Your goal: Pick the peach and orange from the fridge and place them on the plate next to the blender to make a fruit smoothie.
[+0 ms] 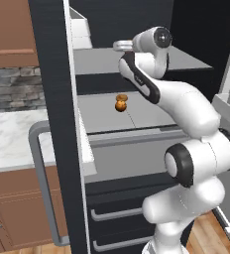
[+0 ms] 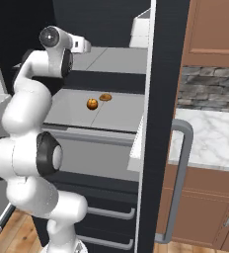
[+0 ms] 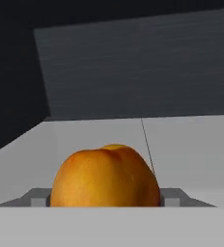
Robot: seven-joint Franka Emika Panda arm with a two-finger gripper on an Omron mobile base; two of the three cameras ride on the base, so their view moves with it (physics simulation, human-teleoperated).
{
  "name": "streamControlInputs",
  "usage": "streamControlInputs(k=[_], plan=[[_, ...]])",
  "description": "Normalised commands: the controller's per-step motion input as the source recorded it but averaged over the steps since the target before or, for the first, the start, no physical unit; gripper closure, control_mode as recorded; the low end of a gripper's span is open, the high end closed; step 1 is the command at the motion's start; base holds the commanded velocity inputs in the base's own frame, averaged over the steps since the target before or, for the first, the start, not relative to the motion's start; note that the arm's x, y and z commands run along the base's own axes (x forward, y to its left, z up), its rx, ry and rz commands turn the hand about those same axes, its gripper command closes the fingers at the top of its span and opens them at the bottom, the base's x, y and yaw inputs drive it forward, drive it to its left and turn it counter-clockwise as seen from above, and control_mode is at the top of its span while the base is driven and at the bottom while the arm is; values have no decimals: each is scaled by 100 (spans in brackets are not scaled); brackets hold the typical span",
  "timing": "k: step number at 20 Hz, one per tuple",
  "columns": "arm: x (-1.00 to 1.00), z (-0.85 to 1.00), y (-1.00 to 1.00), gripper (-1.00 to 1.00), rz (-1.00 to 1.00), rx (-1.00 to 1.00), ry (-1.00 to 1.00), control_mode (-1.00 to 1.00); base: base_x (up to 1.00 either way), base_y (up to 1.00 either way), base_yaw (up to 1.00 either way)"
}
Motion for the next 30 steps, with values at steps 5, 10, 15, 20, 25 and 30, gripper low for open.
streamControlInputs(k=[5, 10, 15, 20, 25, 30], plan=[[-100, 31, -27, 100, -2, 18, 2, -100, 0, 0, 0], [-100, 21, -27, 100, -8, 11, 24, -100, 0, 0, 0], [-100, 4, -24, 100, -6, 1, 37, -100, 0, 0, 0], [-100, -78, -4, 100, -4, -4, 37, -100, 0, 0, 0], [-100, -100, 0, 100, -1, -9, 19, -100, 0, 0, 0], [-66, -71, 0, 100, 1, -9, -8, -100, 0, 0, 0]])
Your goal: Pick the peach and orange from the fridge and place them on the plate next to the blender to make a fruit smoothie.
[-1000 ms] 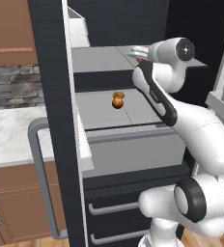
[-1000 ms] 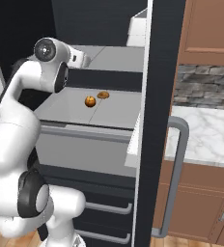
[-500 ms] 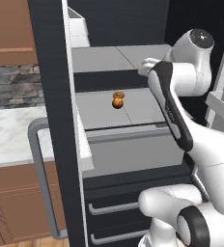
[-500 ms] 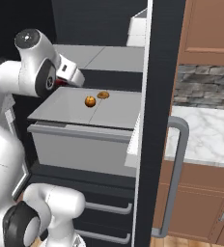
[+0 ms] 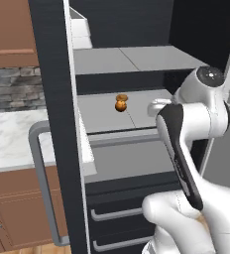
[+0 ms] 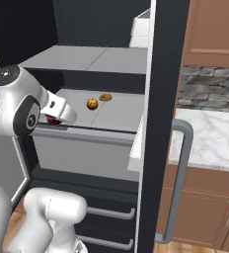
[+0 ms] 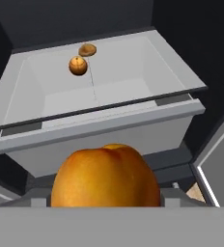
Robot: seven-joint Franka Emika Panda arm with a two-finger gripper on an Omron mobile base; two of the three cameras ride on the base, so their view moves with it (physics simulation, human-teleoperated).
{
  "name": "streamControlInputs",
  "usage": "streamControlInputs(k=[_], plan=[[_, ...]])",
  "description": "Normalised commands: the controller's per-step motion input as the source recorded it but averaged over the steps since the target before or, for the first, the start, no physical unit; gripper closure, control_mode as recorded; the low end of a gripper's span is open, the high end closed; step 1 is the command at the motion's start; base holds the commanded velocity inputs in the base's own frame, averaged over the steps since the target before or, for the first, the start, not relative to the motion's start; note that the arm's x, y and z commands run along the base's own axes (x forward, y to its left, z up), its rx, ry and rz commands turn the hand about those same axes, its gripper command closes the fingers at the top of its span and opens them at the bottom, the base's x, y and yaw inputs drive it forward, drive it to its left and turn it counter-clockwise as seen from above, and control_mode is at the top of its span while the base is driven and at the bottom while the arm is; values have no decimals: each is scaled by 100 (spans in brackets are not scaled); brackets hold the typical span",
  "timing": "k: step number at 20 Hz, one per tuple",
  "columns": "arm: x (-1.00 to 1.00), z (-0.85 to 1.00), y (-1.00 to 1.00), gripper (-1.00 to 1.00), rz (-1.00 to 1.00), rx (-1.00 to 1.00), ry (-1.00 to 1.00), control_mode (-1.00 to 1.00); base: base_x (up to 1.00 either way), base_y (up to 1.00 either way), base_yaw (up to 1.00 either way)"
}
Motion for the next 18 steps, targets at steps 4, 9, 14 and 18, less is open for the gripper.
streamControlInputs(k=[4, 9, 14, 18], plan=[[-6, 0, 0, 100, 1, -1, -1, -100, 0, 0, 0], [-58, 0, 0, 100, 0, 0, 0, -100, 0, 0, 0], [0, 0, 0, 100, 0, 0, 0, 100, -47, 0, 0], [0, 0, 0, 100, 0, 0, 0, 100, -100, 0, 0]])
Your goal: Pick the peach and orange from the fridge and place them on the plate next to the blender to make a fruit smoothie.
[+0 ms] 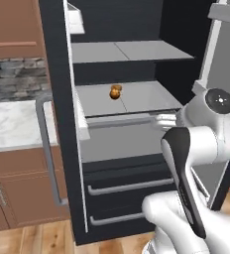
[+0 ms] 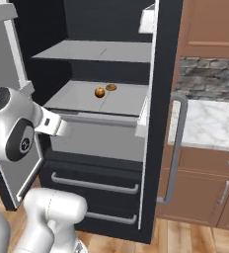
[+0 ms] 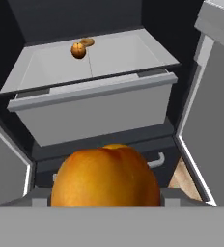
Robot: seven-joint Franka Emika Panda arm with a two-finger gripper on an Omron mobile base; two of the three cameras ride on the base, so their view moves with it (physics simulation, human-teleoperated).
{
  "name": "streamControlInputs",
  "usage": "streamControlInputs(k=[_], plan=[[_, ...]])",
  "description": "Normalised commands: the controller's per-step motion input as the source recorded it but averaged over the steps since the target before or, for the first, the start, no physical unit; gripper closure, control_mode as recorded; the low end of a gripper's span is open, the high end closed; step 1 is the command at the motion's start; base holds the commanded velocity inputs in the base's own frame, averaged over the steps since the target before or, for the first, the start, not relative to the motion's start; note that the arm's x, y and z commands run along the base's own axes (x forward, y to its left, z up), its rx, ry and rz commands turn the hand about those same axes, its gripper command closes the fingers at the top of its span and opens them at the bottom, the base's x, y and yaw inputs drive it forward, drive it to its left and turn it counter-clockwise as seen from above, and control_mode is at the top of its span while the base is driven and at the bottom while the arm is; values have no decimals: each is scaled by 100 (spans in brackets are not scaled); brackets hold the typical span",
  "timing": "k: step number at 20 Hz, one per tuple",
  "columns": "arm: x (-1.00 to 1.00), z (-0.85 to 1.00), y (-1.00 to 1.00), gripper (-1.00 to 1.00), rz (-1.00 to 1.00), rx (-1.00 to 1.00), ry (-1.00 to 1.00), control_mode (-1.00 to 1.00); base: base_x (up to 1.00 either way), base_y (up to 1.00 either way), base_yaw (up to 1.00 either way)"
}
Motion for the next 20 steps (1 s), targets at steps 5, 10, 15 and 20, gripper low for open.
streamControlInputs(k=[5, 10, 15, 20], plan=[[0, 0, 0, 100, 0, 0, 0, 100, -93, -6, 26], [0, 0, 0, 100, 0, 0, 0, 100, -75, -3, 84], [0, 0, 0, 100, 0, 0, 0, 100, -25, 0, 100], [0, 0, 0, 100, 0, 0, 0, 100, -4, 0, 100]])
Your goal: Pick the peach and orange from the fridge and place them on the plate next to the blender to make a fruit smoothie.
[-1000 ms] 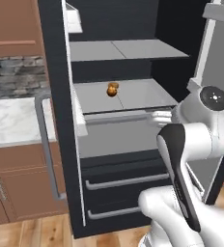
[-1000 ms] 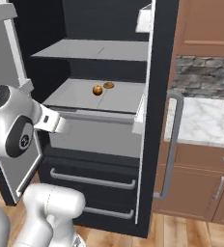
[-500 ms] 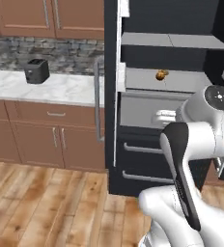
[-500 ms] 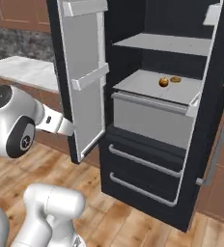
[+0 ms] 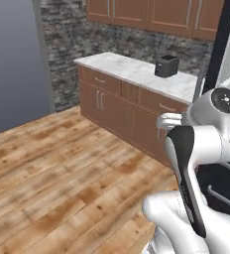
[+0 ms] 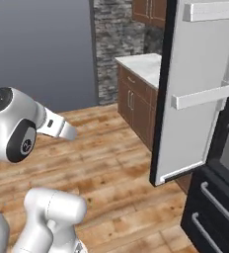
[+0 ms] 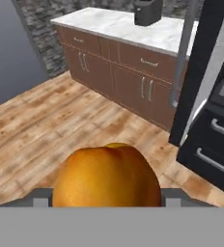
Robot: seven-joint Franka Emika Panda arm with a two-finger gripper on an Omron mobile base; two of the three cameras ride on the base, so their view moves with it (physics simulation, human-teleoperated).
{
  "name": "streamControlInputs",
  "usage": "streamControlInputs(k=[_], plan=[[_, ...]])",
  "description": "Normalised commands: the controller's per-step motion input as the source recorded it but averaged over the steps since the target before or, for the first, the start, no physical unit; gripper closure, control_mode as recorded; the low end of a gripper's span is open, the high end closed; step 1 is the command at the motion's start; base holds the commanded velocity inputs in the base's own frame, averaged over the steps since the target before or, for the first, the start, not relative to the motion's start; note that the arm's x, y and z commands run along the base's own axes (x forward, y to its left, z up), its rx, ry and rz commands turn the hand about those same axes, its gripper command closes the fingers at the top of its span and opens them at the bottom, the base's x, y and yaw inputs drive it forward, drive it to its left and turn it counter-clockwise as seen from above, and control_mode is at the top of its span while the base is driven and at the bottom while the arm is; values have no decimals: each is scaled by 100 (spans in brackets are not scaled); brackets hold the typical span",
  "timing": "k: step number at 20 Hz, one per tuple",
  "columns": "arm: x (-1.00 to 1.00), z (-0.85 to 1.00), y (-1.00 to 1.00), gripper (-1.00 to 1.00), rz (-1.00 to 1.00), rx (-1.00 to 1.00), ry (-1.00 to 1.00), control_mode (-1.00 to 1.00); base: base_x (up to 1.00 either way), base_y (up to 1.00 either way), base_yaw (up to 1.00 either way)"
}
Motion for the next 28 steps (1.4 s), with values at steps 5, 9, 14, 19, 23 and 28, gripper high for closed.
streamControlInputs(k=[5, 9, 14, 19, 23, 28], plan=[[0, 0, 0, 100, 0, 0, 0, 100, -4, 0, 100], [0, 0, 0, 100, 0, 0, 0, 100, -3, 0, 100], [0, 0, 0, 100, 0, 0, 0, 100, -1, 0, 100], [0, 0, 0, 100, 0, 0, 0, 100, 0, 0, 100], [0, 0, 0, 100, 0, 0, 0, 100, 2, 3, 100], [0, 0, 0, 100, 0, 0, 0, 100, 5, 4, 93]])
